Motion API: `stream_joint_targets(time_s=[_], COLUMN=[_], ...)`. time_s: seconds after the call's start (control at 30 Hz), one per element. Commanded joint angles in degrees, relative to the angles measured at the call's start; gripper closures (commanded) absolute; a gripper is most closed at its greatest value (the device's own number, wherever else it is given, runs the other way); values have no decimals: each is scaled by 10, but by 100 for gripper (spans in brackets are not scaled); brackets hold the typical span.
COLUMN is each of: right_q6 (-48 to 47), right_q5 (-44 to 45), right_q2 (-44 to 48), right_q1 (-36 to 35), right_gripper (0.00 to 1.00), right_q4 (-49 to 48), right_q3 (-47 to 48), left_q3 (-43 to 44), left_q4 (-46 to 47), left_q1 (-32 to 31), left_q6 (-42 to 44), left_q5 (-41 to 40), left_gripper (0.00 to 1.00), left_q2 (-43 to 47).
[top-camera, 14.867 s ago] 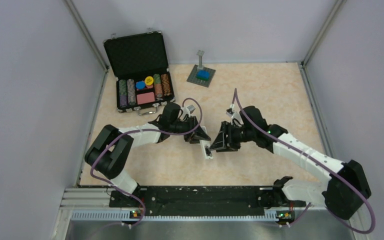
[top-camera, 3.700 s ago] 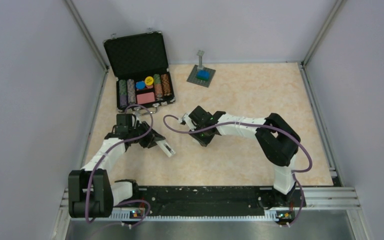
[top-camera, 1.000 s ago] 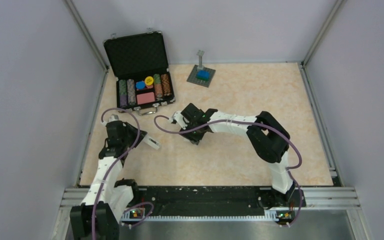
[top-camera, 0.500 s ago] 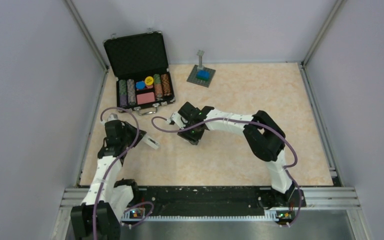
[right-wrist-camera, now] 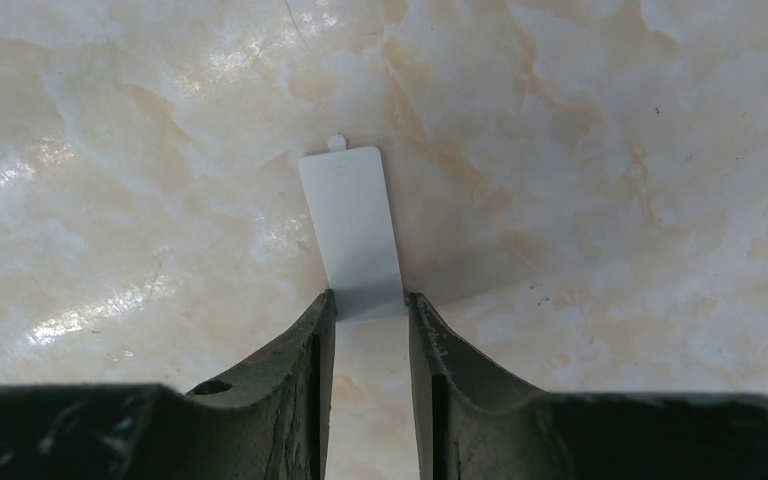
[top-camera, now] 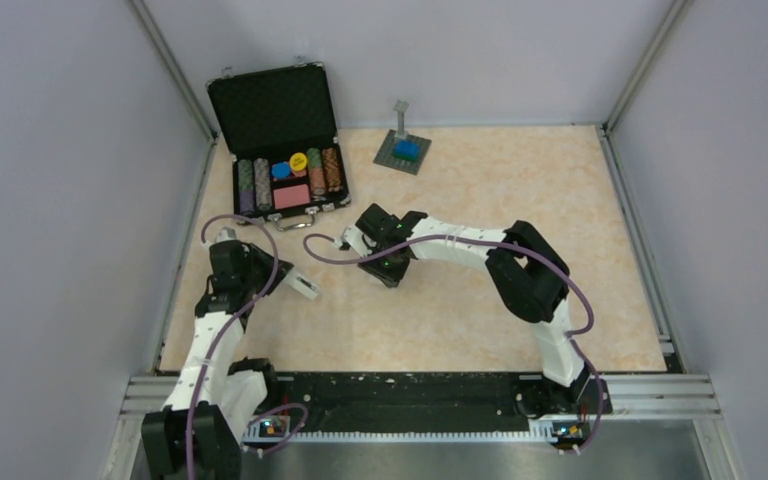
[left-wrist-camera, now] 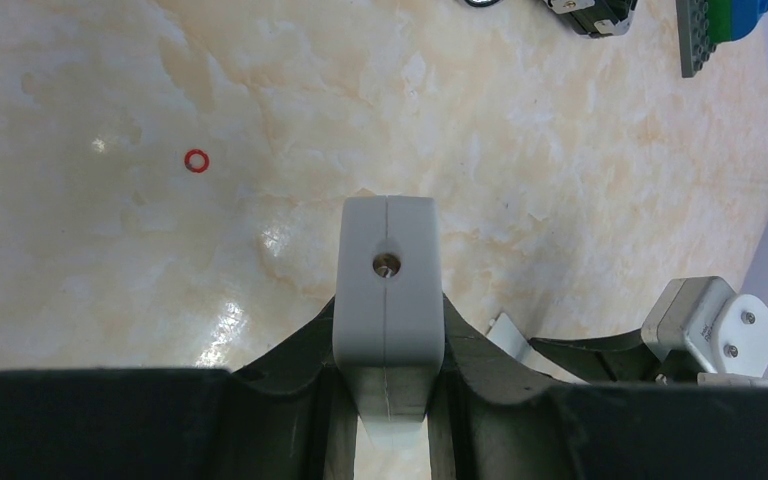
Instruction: Load the batteries into the remote control
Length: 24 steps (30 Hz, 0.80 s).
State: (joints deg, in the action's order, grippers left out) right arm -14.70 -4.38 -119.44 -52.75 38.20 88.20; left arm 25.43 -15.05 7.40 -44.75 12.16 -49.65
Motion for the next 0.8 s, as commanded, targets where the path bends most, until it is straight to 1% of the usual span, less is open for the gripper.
stream_joint_targets(time_s=[0.0, 0.13, 0.4, 0.53, 0.57, 0.7, 0.77], right_q6=[19, 31, 60, 76, 84, 94, 100], right_q5=[-11, -12, -30, -37, -37, -52, -58], right_q2=[-33, -14, 51, 75, 88, 114, 130], right_q1=[-7, -7, -5, -3, -2, 1, 0], right_gripper=[73, 75, 73, 73, 73, 71, 71], right_q4=[45, 32, 4, 0, -1, -9, -11], right_q3=[-10, -16, -46, -61, -69, -86, -94], left_q3=[24, 18, -6, -35, -58, -96, -119], left_q4=[18, 34, 110, 182, 231, 304, 343], left_q1=[4, 4, 3, 3, 1, -8, -19], left_q6=[7, 8, 3, -16, -21, -16, -15], left_q5=[10, 32, 152, 182, 207, 249, 256], left_gripper=[100, 100, 100, 100, 100, 100, 100], left_q2=[4, 1, -25, -24, -20, -4, 13])
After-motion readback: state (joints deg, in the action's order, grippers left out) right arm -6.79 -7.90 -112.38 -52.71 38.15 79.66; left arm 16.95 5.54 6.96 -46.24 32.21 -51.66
